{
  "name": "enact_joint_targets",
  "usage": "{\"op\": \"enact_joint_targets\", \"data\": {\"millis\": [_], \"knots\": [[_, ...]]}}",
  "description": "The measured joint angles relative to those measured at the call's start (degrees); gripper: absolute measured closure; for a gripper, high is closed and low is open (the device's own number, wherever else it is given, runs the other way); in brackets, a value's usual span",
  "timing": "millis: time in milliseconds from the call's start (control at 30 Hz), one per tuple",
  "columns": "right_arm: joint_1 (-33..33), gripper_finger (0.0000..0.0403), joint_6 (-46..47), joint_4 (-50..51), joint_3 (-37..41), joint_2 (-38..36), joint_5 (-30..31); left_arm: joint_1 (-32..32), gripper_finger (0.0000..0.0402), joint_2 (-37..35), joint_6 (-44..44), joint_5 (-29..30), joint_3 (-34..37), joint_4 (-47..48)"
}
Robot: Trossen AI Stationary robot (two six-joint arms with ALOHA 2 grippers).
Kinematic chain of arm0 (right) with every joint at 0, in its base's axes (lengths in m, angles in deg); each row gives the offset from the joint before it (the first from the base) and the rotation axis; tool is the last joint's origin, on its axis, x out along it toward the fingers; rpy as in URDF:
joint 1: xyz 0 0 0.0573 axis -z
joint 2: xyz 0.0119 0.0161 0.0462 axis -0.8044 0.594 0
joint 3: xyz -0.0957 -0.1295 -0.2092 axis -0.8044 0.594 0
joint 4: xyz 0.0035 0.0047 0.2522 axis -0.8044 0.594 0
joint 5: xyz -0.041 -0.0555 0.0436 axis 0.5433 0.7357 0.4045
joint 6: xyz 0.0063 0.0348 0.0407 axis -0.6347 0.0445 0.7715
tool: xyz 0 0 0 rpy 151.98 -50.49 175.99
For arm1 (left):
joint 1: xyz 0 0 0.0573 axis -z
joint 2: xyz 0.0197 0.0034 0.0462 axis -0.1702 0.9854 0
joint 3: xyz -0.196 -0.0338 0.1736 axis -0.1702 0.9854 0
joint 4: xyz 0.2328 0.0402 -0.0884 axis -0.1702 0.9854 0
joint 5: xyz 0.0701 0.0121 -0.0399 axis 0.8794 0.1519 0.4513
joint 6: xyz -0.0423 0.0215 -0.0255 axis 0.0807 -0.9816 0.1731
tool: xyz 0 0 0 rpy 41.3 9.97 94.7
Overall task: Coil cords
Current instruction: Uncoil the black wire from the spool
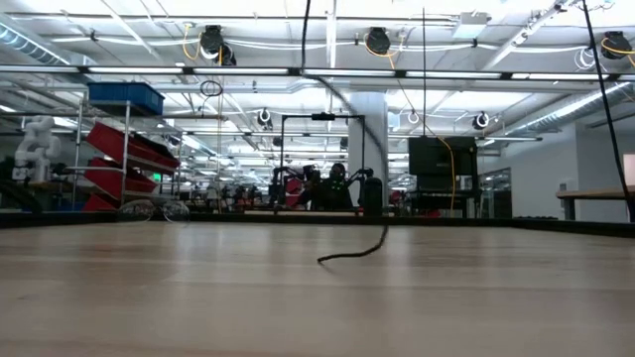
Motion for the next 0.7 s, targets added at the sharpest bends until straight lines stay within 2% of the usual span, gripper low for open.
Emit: {"op": "enact_joint_targets", "data": {"millis": [233,400,700], "knots": [[0.37,0.0402,-0.03,-0.22,-0.46,0.36,-0.42,-0.51,0.0401,0.00,-0.02,0.02,0.00,-0.04],[1.51,0.0402,0.19,0.46,-3.56,3.34,-4.23,-1.86,0.0401,0.00,0.04,0.06,0.02,-0.35],[2.91,0.0403,1.90,8.93,-8.55,7.23,-4.67,-0.68,0.0401,0.00,-0.05,0.82,0.02,-1.44]]}}
